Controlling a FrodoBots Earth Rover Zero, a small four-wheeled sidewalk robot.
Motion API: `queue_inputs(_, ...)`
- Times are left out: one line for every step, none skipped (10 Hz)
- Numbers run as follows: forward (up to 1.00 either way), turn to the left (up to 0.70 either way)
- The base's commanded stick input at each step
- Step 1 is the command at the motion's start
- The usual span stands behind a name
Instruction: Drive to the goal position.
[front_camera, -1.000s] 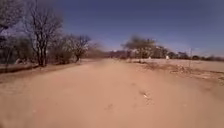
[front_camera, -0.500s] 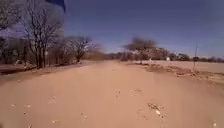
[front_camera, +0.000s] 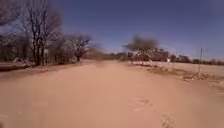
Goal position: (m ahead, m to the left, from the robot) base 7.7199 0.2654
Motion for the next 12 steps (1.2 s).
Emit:
queue_inputs(1.00, 0.00)
queue_inputs(1.00, 0.00)
queue_inputs(1.00, 0.00)
queue_inputs(1.00, 0.00)
queue_inputs(1.00, 0.00)
queue_inputs(1.00, 0.00)
queue_inputs(1.00, 0.00)
queue_inputs(1.00, 0.00)
queue_inputs(1.00, 0.00)
queue_inputs(1.00, 0.00)
queue_inputs(1.00, 0.00)
queue_inputs(1.00, 0.00)
